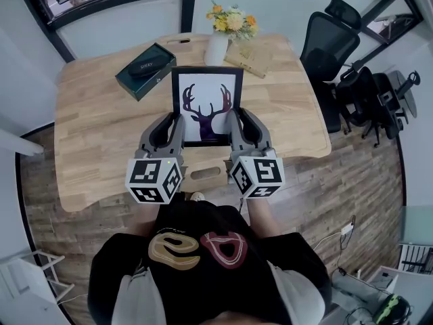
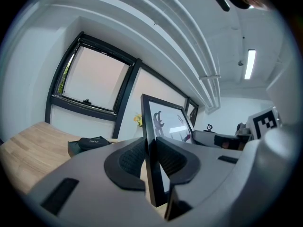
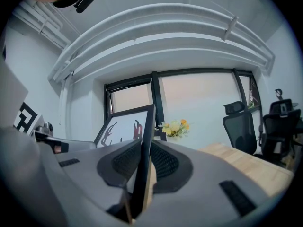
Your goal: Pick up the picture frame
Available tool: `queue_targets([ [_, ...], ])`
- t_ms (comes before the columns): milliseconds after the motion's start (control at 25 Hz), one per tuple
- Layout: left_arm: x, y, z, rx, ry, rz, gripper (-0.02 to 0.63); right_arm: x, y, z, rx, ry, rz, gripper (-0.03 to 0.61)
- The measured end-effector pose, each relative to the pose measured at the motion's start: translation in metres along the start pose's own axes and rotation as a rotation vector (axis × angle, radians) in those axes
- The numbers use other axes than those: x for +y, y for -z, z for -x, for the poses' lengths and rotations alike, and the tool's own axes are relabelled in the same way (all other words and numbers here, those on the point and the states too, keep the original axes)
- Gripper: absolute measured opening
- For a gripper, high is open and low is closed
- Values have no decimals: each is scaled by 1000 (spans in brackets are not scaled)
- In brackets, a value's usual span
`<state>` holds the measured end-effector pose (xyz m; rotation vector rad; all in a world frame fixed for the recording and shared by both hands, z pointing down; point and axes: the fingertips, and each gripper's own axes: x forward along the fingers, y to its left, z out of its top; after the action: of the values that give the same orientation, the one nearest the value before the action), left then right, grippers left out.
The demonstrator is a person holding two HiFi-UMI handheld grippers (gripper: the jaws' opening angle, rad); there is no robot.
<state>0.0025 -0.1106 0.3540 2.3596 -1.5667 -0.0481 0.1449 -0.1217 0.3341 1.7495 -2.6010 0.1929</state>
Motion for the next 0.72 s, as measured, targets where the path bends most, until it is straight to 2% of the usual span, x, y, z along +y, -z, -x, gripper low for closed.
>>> queue_targets([
  [720,7,-3,-15,10,11,-3,81,-5,-1,-14,-7,13,9,74],
])
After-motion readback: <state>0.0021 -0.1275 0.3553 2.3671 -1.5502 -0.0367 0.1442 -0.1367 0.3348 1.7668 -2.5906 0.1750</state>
